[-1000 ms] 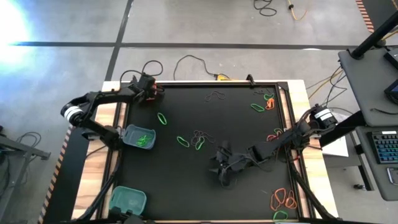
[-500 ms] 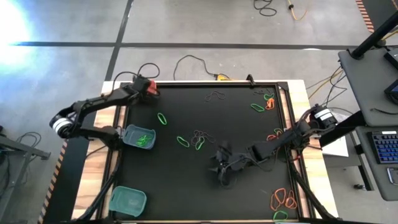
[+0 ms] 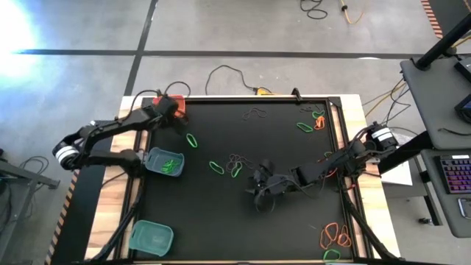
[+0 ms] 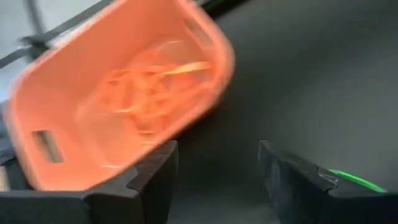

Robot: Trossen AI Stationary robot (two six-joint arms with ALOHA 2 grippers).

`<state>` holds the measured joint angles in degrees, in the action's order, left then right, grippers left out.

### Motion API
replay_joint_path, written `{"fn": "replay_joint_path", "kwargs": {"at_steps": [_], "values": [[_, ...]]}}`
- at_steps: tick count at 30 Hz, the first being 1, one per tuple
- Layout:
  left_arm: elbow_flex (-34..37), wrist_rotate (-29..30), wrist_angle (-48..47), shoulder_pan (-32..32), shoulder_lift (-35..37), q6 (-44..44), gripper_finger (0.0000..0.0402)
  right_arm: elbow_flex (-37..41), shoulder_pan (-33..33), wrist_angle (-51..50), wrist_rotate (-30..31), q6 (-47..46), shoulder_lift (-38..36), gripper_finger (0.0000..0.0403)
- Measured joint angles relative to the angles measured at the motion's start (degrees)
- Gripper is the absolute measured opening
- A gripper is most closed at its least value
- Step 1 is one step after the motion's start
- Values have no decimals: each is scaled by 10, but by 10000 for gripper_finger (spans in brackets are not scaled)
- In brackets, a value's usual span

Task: Sort rubber bands into baskets
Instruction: Put the purple rubber band into the green bin

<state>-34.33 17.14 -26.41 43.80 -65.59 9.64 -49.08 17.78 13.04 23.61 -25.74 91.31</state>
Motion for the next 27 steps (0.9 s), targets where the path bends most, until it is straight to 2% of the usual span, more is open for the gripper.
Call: {"fn": "replay_joint_path", "kwargs": {"at_steps": [2,6,12,16,19,23,27], "values": [[7,-2,1,-35,14,11,208,0,-11,-5,21,2,0,249],[26,-2,12,-126,51,43,208,0,-41,-22,21,8,0,249],[57,3,70,-290,104,71,208,0,-74,-89,21,9,11,249],[84,3,156,-396,131,17,208,0,-83,-94,17,4,52,249],[93,3,185,-465,138,-16,208,0,-93,-93,16,-19,84,249],[93,3,193,-526,137,-10,208,0,-101,-77,19,-39,116,249],[91,3,190,-557,132,-3,208,0,-103,-63,26,-24,127,247]]}}
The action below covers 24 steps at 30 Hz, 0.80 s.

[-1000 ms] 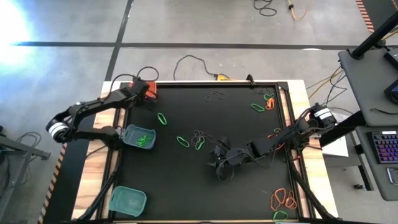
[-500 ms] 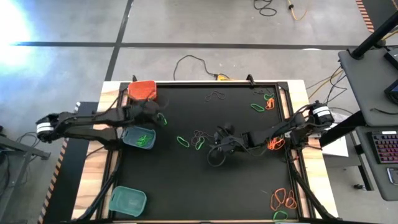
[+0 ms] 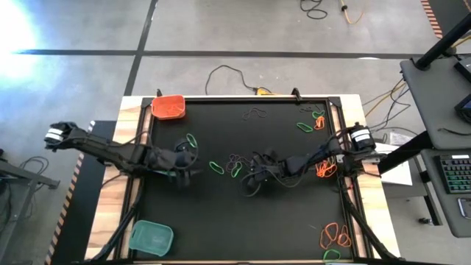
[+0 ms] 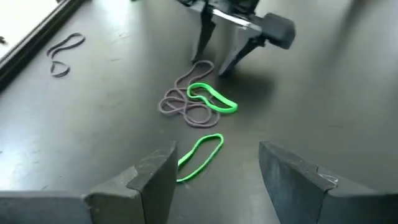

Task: Sort rubber bands into baskets
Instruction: Put the purple rubber band into the green bin

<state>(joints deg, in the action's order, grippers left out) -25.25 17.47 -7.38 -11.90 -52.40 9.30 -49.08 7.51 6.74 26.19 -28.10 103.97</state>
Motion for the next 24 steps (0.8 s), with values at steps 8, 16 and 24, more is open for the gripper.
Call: {"fn": "replay_joint_path", "kwargs": {"at_steps": [8,16,24], "values": [[-18,2,10,-12,-1,4,207,0,-11,-2,38,28,2,196],[-53,1,12,-66,-1,23,207,0,-30,0,2,26,8,92],[-69,30,12,-150,-1,-13,207,-1,-33,-4,-17,31,2,14]]}}
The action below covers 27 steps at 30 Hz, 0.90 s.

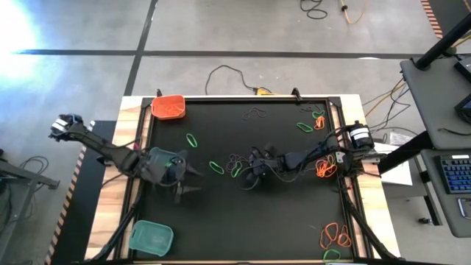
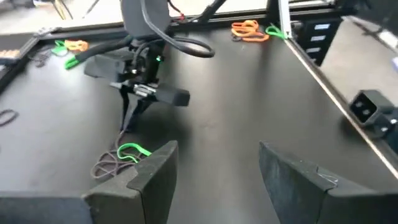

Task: Sort rubber bands into baskets
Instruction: Put the purple rubber band into the green bin

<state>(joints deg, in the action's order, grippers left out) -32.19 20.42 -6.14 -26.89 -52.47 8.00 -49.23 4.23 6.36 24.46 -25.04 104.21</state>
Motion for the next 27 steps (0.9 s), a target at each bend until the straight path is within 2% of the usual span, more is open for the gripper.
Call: {"fn": "replay_joint_path", "kwargs": {"at_steps": [4,12,18,23,27], "values": [[7,58,-39,-11,0,10,207,-15,0,-15,-13,18,-16,9],[8,134,-159,-11,0,108,207,-87,13,-9,-13,102,-54,9],[8,152,-224,-11,0,170,207,-161,24,-40,-11,167,-54,9],[9,152,-223,-11,-1,180,207,-185,18,-136,-9,143,-34,12],[9,158,-219,-11,-1,186,207,-175,7,-172,-14,113,-13,35]]}}
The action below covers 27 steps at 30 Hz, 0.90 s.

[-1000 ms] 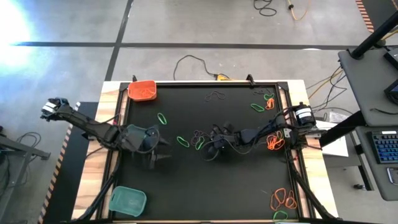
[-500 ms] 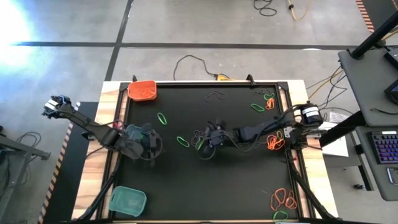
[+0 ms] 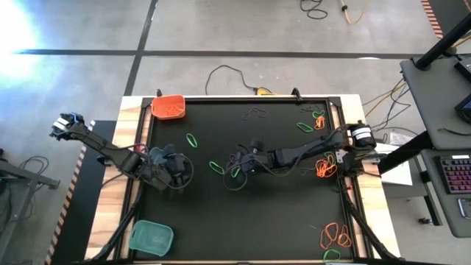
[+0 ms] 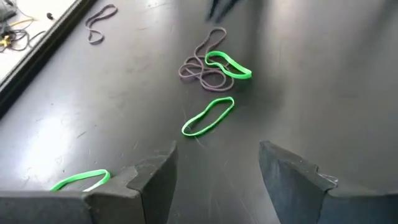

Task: Sort rubber bands into baskets
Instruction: Put the purple rubber band into the green bin

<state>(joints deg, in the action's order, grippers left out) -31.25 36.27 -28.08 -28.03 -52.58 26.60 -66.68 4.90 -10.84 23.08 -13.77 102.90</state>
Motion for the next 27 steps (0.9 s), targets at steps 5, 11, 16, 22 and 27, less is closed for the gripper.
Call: {"fn": "replay_joint_path", "kwargs": {"at_steps": [5,11,16,22,27], "values": [[0,7,1,0,0,14,208,15,-20,-1,-11,-21,29,92],[2,8,5,0,0,16,208,16,-38,28,-11,9,58,130],[3,9,11,0,-8,16,208,15,-48,43,-10,20,78,122],[3,20,14,0,-32,16,208,1,-51,48,-9,46,111,83],[3,23,20,0,-50,16,208,-13,-52,46,-6,59,136,36]]}}
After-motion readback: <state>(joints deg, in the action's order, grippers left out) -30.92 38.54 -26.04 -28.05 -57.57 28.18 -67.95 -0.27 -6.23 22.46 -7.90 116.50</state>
